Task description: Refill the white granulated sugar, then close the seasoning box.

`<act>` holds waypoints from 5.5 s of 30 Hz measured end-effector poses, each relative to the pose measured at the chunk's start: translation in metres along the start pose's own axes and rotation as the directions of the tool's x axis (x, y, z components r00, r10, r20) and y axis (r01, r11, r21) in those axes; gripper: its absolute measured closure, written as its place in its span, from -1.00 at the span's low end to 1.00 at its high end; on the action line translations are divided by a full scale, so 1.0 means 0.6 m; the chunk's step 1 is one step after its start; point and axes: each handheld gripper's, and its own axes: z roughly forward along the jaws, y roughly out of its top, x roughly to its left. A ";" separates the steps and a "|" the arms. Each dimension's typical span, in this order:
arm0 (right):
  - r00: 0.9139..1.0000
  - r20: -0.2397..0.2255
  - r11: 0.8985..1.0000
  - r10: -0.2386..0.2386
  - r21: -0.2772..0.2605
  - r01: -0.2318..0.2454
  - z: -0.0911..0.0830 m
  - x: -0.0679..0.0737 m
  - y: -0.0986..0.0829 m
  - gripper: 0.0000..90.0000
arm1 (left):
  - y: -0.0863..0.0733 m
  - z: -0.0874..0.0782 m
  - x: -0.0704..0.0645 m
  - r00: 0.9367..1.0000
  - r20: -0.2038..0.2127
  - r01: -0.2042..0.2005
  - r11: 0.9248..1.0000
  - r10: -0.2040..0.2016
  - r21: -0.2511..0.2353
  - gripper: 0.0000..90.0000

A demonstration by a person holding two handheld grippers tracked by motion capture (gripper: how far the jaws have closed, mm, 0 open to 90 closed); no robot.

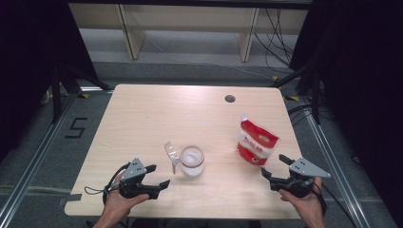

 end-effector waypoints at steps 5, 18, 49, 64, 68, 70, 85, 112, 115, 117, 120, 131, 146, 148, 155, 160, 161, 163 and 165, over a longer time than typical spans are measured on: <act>1.000 -0.019 1.000 -0.017 0.001 0.017 0.001 0.000 -0.003 -0.63 | 0.001 -0.001 -0.001 1.000 -0.010 0.009 1.000 -0.009 -0.002 -0.51; 0.998 -0.053 0.999 -0.043 0.024 0.044 0.003 0.017 -0.009 -0.63 | 0.002 -0.006 -0.001 1.000 -0.009 0.005 1.000 -0.005 -0.012 -0.51; 0.996 -0.068 0.996 -0.056 0.062 0.060 0.014 0.025 -0.018 -0.60 | 0.033 -0.016 -0.010 1.000 -0.010 -0.028 0.994 0.027 -0.107 0.82; 0.995 -0.071 0.996 -0.075 0.052 0.079 0.015 0.024 -0.018 -0.59 | 0.055 -0.002 -0.008 0.999 0.005 -0.032 0.992 0.033 -0.125 0.99; 0.994 -0.072 0.995 -0.081 0.057 0.085 0.016 0.023 -0.018 -0.59 | 0.060 0.000 -0.009 0.999 0.013 -0.039 0.990 0.041 -0.137 0.99; 0.994 -0.073 0.994 -0.082 0.059 0.086 0.016 0.023 -0.018 -0.59 | 0.062 0.001 -0.009 0.999 0.014 -0.047 0.989 0.050 -0.139 0.99; 0.995 -0.080 0.995 -0.063 0.072 0.069 0.017 0.026 -0.018 -0.59 | 0.072 0.013 -0.014 0.998 0.019 -0.063 0.989 0.066 -0.133 0.99; 0.993 -0.106 0.994 -0.061 0.081 0.070 0.021 0.028 -0.020 -0.58 | 0.063 0.009 -0.003 0.995 0.099 0.041 0.992 -0.030 -0.116 0.32; 0.993 -0.091 0.994 -0.072 0.077 0.079 0.021 0.029 -0.020 -0.58 | 0.057 0.002 0.001 0.992 0.112 0.067 0.991 -0.054 -0.117 0.09; 0.993 -0.094 0.994 -0.072 0.077 0.080 0.021 0.029 -0.020 -0.58 | 0.054 -0.003 0.000 0.993 0.100 0.072 0.991 -0.061 -0.110 -0.03; 0.993 -0.095 0.994 -0.070 0.073 0.077 0.021 0.029 -0.020 -0.58 | 0.052 -0.008 0.001 0.994 0.101 0.057 0.993 -0.047 -0.106 -0.16; 0.989 -0.107 0.992 -0.102 0.058 0.108 0.023 0.025 -0.022 -0.58 | 0.028 -0.026 0.000 0.997 0.071 0.016 0.998 -0.011 -0.064 -0.42; 0.992 -0.098 0.993 -0.085 0.075 0.092 0.025 0.032 -0.022 -0.58 | 0.003 -0.017 -0.005 0.999 0.033 -0.017 1.000 0.018 -0.019 -0.49; 0.990 -0.107 0.991 -0.088 0.086 0.098 0.026 0.031 -0.022 -0.58 | -0.001 -0.015 -0.004 1.000 0.030 -0.008 1.000 0.008 -0.017 -0.50; 0.990 -0.109 0.990 -0.085 0.102 0.096 0.030 0.031 -0.025 -0.60 | -0.007 -0.011 -0.002 1.000 0.027 -0.002 1.000 0.003 -0.007 -0.51; 0.989 -0.126 0.988 -0.074 0.122 0.090 0.034 0.030 -0.028 -0.62 | -0.009 -0.009 -0.001 1.000 0.026 0.001 1.000 -0.001 -0.003 -0.51; 0.990 -0.126 0.988 -0.066 0.131 0.083 0.034 0.030 -0.028 -0.63 | -0.010 -0.008 -0.001 1.000 0.028 -0.002 1.000 0.002 0.000 -0.51; 0.990 -0.125 0.987 -0.072 0.131 0.088 0.035 0.030 -0.029 -0.63 | -0.010 -0.008 -0.001 1.000 0.022 -0.004 1.000 0.004 0.006 -0.51; 0.990 -0.127 0.986 -0.060 0.147 0.078 0.033 0.031 -0.029 -0.64 | -0.011 -0.007 -0.001 1.000 0.023 -0.002 1.000 0.002 0.006 -0.51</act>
